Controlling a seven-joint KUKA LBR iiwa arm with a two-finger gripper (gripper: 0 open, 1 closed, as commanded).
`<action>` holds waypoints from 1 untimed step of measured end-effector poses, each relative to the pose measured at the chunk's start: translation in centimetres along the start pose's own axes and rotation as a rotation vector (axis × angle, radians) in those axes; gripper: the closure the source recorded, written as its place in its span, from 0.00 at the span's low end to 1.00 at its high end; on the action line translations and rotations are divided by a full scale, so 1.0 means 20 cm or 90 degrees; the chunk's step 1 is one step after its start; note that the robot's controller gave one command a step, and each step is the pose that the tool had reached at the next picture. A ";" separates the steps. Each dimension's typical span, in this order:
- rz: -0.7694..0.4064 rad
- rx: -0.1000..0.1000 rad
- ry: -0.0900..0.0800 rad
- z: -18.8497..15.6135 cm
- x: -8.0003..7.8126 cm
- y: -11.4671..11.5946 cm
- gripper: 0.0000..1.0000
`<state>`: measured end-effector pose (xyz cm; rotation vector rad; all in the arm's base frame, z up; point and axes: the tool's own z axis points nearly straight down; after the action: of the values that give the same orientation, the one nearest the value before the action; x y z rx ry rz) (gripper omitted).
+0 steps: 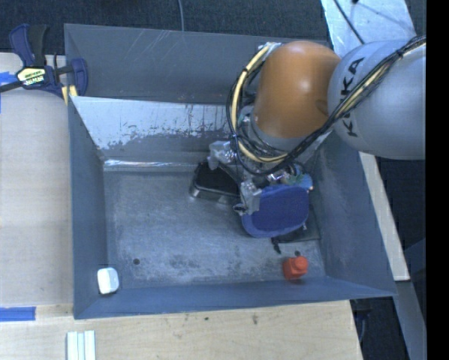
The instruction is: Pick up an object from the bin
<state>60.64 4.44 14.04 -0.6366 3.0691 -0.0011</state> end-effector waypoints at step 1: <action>0.034 -0.002 0.001 0.15 -0.11 -0.02 0.00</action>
Offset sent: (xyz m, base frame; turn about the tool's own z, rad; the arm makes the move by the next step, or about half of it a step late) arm 0.0207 0.0035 -0.0297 0.0535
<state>62.83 4.88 11.05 -0.5547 3.0869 0.0037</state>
